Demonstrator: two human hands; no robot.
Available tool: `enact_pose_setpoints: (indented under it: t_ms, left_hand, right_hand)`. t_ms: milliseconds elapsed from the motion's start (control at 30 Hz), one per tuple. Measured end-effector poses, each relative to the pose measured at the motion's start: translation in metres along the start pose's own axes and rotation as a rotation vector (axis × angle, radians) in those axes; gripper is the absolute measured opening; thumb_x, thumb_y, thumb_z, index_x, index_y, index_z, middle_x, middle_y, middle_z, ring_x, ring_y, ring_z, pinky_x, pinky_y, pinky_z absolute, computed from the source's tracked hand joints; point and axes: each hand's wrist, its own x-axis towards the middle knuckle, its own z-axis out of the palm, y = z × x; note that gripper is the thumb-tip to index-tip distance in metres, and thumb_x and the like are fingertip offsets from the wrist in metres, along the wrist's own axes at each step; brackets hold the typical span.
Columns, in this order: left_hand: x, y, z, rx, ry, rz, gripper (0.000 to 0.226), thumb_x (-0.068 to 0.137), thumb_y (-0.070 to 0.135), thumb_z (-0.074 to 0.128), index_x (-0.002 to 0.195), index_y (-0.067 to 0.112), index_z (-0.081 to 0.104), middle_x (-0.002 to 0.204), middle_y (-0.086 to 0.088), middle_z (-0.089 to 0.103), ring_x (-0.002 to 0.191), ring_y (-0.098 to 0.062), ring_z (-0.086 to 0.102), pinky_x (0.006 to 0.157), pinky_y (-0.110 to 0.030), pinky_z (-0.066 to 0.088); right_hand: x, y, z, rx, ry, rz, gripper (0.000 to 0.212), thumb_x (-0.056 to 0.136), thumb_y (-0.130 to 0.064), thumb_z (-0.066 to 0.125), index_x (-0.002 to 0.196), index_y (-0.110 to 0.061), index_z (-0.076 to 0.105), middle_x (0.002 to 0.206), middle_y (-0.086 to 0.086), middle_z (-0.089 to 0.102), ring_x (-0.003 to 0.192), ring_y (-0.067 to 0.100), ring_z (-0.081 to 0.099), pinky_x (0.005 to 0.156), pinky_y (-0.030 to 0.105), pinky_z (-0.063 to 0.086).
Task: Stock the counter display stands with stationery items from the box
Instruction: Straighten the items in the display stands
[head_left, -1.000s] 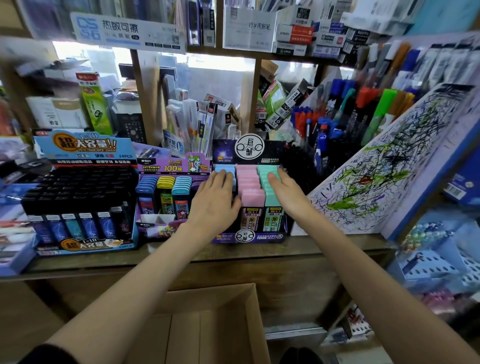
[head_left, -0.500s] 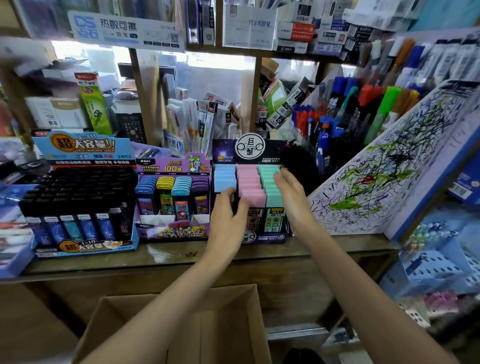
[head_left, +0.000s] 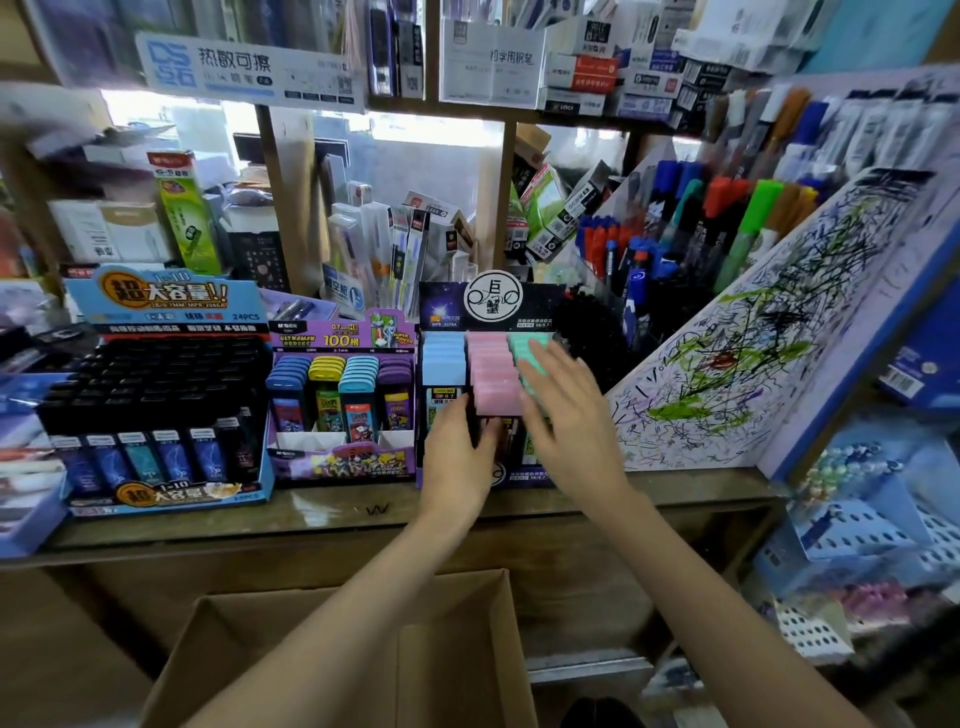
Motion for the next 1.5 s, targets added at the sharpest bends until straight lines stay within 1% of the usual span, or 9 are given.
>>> enact_pose_setpoints:
  t_ms: [67,233,400,567,700,867,1000,1300,1500]
  left_hand:
    - [-0.001,-0.007,-0.003,0.092,0.004,0.01,0.032,0.095,0.018,0.054,0.126,0.011,0.057,0.117,-0.005,0.064,0.108,-0.019,0.058,0.085,-0.02,0.04]
    - [0.0,-0.015,-0.004,0.174,-0.015,0.042,0.022,0.095,0.017,0.054,0.114,0.012,0.063,0.106,-0.005,0.07,0.095,-0.019,0.064,0.075,-0.019,0.042]
    - [0.004,-0.014,-0.01,0.192,-0.07,0.048,0.024,0.096,0.022,0.052,0.115,0.012,0.061,0.105,-0.007,0.069,0.095,-0.021,0.063,0.08,-0.03,0.05]
    - [-0.004,-0.012,-0.039,0.259,-0.085,0.11,0.042,0.092,0.029,0.058,0.13,0.013,0.053,0.126,-0.005,0.061,0.116,-0.019,0.056,0.095,-0.034,0.046]
    - [-0.015,-0.02,-0.085,0.323,-0.15,0.226,0.031,0.091,0.03,0.059,0.118,0.016,0.06,0.117,0.0,0.063,0.107,-0.015,0.057,0.083,-0.026,0.044]
    - [-0.021,-0.03,-0.122,0.388,-0.151,0.161,0.032,0.093,0.026,0.056,0.122,0.013,0.057,0.123,-0.003,0.059,0.112,-0.017,0.055,0.09,-0.031,0.044]
    - [-0.023,-0.033,-0.128,0.397,-0.149,0.139,0.031,0.093,0.025,0.056,0.123,0.014,0.057,0.124,-0.002,0.058,0.113,-0.018,0.054,0.091,-0.034,0.044]
    - [-0.014,-0.023,-0.11,0.378,-0.156,0.173,0.032,0.093,0.024,0.056,0.124,0.015,0.055,0.123,-0.001,0.057,0.109,-0.015,0.055,0.093,-0.032,0.045]
    - [0.012,-0.008,-0.065,0.151,-0.201,0.033,0.04,0.092,0.027,0.059,0.127,0.011,0.05,0.126,-0.005,0.057,0.105,-0.012,0.054,0.085,-0.024,0.044]
  right_hand:
    - [-0.007,0.0,0.001,-0.085,0.009,-0.165,0.031,0.088,-0.013,0.061,0.116,-0.001,0.065,0.126,0.013,0.061,0.122,0.029,0.054,0.108,0.048,0.032]
    - [-0.009,0.0,0.003,-0.055,-0.045,-0.136,0.031,0.085,-0.01,0.064,0.114,-0.002,0.066,0.118,0.011,0.066,0.113,0.026,0.061,0.103,0.05,0.041]
    - [-0.006,-0.002,-0.002,0.036,-0.145,-0.054,0.036,0.089,-0.016,0.058,0.123,-0.006,0.061,0.127,0.008,0.061,0.124,0.021,0.053,0.112,0.045,0.027]
    - [0.0,-0.004,-0.016,0.206,-0.203,0.046,0.036,0.093,-0.016,0.055,0.128,-0.01,0.056,0.136,0.004,0.053,0.134,0.018,0.038,0.114,0.031,0.021]
    - [0.002,-0.007,-0.023,0.153,-0.121,0.109,0.034,0.093,-0.016,0.054,0.125,-0.007,0.058,0.129,0.008,0.057,0.125,0.022,0.046,0.108,0.041,0.036]
    - [0.015,-0.004,-0.011,0.043,-0.367,0.176,0.051,0.098,-0.038,0.042,0.141,-0.011,0.039,0.146,0.007,0.04,0.138,0.021,0.03,0.113,0.035,0.021]
    - [0.015,-0.007,-0.001,-0.057,-0.351,0.14,0.048,0.098,-0.041,0.039,0.136,-0.013,0.046,0.142,0.006,0.047,0.134,0.023,0.037,0.111,0.034,0.022]
    - [0.017,-0.006,-0.01,0.011,-0.427,0.166,0.051,0.097,-0.042,0.039,0.143,-0.02,0.038,0.15,0.0,0.036,0.142,0.019,0.024,0.115,0.035,0.014]
    - [0.027,-0.002,-0.022,0.319,-0.156,0.573,0.044,0.096,-0.02,0.049,0.137,-0.008,0.041,0.139,0.009,0.043,0.126,0.022,0.044,0.101,0.028,0.034]
